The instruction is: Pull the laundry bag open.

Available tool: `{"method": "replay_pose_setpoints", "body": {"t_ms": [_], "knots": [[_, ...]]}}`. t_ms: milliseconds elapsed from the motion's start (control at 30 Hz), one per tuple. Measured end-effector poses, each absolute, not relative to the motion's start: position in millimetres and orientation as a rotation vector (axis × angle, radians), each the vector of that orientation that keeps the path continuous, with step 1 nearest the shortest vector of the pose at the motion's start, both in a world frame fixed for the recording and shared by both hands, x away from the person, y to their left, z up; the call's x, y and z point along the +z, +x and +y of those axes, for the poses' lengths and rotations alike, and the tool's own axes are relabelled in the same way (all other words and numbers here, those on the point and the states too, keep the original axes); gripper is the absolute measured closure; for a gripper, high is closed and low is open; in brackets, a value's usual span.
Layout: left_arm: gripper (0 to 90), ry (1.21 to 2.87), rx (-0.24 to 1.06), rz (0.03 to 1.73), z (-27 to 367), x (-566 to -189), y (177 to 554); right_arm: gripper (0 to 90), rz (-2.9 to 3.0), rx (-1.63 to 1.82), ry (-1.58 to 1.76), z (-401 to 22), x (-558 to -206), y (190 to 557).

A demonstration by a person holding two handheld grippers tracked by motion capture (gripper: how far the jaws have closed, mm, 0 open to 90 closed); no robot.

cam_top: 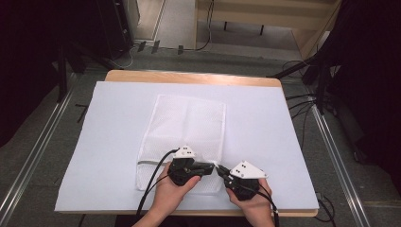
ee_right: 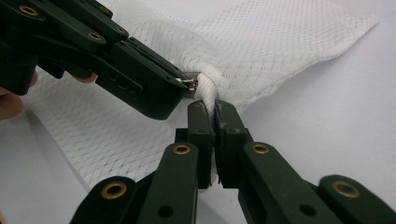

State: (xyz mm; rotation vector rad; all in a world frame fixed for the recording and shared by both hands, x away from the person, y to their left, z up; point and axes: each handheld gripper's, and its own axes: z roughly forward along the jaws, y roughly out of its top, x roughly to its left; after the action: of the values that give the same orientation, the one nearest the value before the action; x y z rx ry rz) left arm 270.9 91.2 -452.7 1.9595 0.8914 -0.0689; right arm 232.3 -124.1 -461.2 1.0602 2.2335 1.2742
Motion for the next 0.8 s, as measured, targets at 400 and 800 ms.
{"method": "replay_pose_setpoints", "body": {"t_ms": [400, 800], "knots": [[87.4, 2.002, -0.024, 0.917, 98, -453, 272, 88.3, 2.196, 1.264, 1.096, -129, -458, 233], [87.4, 1.997, -0.002, 0.996, 129, -457, 272, 88.4, 2.179, 1.248, 1.121, -137, -455, 233]]}}
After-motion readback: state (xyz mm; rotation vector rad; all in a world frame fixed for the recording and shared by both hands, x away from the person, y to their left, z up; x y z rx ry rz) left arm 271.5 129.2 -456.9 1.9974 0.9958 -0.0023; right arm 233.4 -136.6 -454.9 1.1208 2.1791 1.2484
